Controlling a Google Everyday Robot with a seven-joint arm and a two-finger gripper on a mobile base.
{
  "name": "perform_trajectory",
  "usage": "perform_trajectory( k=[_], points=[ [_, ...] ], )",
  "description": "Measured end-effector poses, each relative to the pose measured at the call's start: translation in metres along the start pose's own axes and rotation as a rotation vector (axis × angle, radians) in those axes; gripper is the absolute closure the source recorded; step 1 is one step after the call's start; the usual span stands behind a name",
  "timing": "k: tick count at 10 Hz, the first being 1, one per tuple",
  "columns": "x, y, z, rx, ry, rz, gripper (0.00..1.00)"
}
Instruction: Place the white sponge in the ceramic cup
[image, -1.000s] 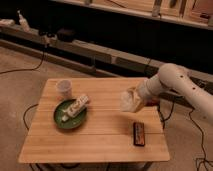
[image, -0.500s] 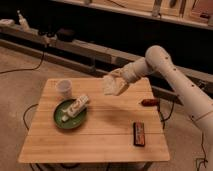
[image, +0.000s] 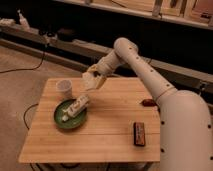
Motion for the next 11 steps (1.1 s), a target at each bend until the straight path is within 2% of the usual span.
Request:
perform_trajectory(
  k=[3, 4, 9, 11],
  points=[
    [-0.027, -0.040, 0.033, -0.019, -0.005, -0.048, 1.00],
    [-0.032, -0.045, 0.037, -0.025, -0.005, -0.063, 1.00],
    [-0.029, -0.044, 0.038, -0.027, -0.002, -0.062, 1.00],
    [-0.029, -0.048, 0.047, -0.035, 0.015, -0.031, 1.00]
  ],
)
